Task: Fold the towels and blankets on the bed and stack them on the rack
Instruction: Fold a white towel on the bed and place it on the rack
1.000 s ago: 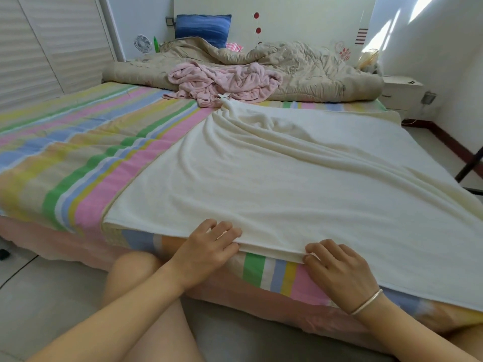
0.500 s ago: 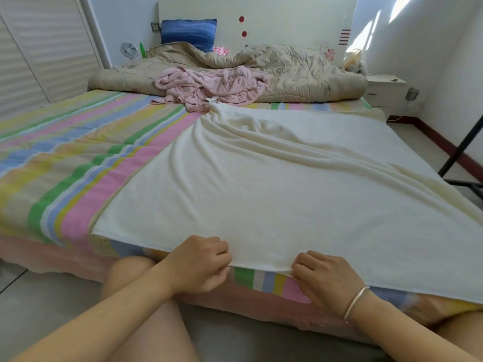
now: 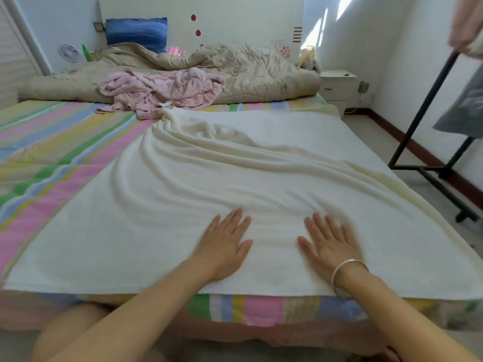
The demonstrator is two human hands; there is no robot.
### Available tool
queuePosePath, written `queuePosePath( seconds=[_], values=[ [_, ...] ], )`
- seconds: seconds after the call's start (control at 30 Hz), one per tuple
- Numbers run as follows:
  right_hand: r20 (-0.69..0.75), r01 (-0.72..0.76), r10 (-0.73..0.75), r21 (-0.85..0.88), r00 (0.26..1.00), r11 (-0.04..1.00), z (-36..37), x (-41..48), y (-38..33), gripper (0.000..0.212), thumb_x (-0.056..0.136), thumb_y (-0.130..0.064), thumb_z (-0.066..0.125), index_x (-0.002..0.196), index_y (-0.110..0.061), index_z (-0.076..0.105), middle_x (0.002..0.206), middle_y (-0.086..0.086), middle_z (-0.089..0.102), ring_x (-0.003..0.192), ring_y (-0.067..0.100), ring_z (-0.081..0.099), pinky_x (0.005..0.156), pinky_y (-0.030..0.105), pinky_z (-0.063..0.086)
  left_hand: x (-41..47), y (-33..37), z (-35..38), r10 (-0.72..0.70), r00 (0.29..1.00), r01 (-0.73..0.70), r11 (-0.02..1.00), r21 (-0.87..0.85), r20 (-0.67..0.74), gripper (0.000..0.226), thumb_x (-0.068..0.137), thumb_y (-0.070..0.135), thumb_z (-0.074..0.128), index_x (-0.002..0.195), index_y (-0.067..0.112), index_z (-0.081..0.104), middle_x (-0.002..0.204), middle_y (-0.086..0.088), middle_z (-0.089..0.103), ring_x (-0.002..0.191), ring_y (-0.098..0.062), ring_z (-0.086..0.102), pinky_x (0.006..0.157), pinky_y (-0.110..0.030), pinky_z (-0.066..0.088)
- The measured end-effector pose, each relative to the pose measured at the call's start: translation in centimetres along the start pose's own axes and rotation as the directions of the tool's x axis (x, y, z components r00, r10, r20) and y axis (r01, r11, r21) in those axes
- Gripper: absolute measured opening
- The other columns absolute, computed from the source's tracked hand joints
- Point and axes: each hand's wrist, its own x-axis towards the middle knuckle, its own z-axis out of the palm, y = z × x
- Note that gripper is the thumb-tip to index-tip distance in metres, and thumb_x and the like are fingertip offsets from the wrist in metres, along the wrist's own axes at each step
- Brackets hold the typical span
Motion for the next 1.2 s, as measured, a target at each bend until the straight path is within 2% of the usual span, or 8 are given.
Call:
queuePosePath(
  seconds=[0.13,0.23,0.47,0.57,0.77,0.9,1.0,1.2],
  values=[
    [-0.006,-0.246,0.246,-0.029,0.969,0.969,-0.5,-0.3,5.0,0.070,0.092,-0.063,0.002,0.154,-0.031,-0.002,0.161,-0.008,-0.014,0.148,0.018,-0.015,0.119,0.042,-0.010,2.7,1.0,-2.3,-0.133,0.975,0.142,0.989,0.036,-0.179,0.047,0.101,0.047,0.025,0.122,0.022,0.059,0.128,-0.003,0.061,0.116,-0.024,0.055,0.093,-0.034,0.041],
    [-0.033,-0.323,0.324,0.031,0.946,0.946,-1.4,0.7,5.9,0.069,0.094,-0.061,0.005,0.155,-0.028,0.002,0.162,-0.003,-0.011,0.148,0.020,-0.012,0.120,0.043,-0.006,6.2,2.2,-4.1,-0.237,0.928,0.263,0.963,0.057,-0.287,0.036,0.100,0.037,0.033,0.092,0.017,0.062,0.094,-0.006,0.069,0.086,-0.028,0.062,0.068,-0.032,0.036],
    [-0.121,0.088,-0.086,0.010,0.989,0.996,-3.7,8.0,5.4,0.123,0.054,-0.077,-0.040,0.153,-0.030,0.017,0.162,-0.003,0.006,0.149,0.021,0.000,0.119,0.037,-0.003,17.0,5.6,-4.3,-0.220,0.935,0.173,0.967,-0.186,-0.278,0.039,0.098,0.035,0.043,0.133,0.020,0.051,0.132,0.000,0.055,0.124,-0.022,0.046,0.101,-0.034,0.034],
    [-0.354,0.194,-0.169,0.034,0.920,0.980,-4.0,12.5,6.1,0.066,0.093,-0.057,0.018,0.117,-0.019,0.066,0.128,0.006,0.062,0.121,0.033,0.056,0.106,0.041,0.035,21.3,5.5,-3.8,-0.291,0.908,0.234,0.949,-0.210,-0.302,0.034,0.097,0.033,0.043,0.125,0.018,0.055,0.126,-0.002,0.056,0.119,-0.023,0.047,0.097,-0.034,0.037],
    [-0.500,0.269,-0.161,0.152,0.851,0.951,-5.5,21.8,7.3,0.040,0.074,-0.022,0.047,0.106,-0.014,0.069,0.115,0.009,0.066,0.104,0.035,0.063,0.085,0.043,0.052,27.9,4.2,-3.9,-0.346,0.773,0.290,0.938,-0.188,-0.532,0.023,0.092,0.026,0.052,0.112,0.018,0.058,0.109,-0.002,0.057,0.106,-0.025,0.052,0.088,-0.035,0.039],
    [-0.305,0.178,-0.099,0.242,0.947,0.954,-6.8,27.1,7.3,0.039,0.099,-0.032,0.043,0.137,-0.025,0.047,0.142,-0.004,0.045,0.134,0.019,0.035,0.104,0.030,0.031,30.9,2.1,-3.4,-0.317,0.772,0.291,0.947,-0.136,-0.551,0.039,0.085,0.020,0.058,0.124,0.022,0.059,0.123,0.001,0.057,0.112,-0.024,0.052,0.091,-0.037,0.040],
    [-0.053,0.088,-0.072,0.426,0.996,0.900,-7.8,30.5,6.4,0.035,0.099,-0.044,0.036,0.120,-0.027,0.059,0.121,-0.005,0.060,0.118,0.020,0.052,0.089,0.031,0.041,31.6,1.5,-2.7,-0.387,0.798,0.368,0.920,-0.136,-0.463,0.035,0.085,0.022,0.053,0.119,0.025,0.062,0.119,0.004,0.059,0.111,-0.022,0.051,0.090,-0.036,0.041],
    [0.316,-0.126,-0.148,0.703,0.937,0.700,-9.4,35.4,2.4,0.031,0.098,-0.036,0.045,0.101,-0.021,0.073,0.089,-0.008,0.067,0.087,0.016,0.060,0.086,0.027,0.044,30.4,1.6,-3.1,-0.763,0.557,0.599,0.643,-0.477,-0.328,0.029,0.094,0.033,0.040,0.078,0.017,0.058,0.090,-0.002,0.063,0.090,-0.025,0.057,0.073,-0.034,0.045]
  ],
)
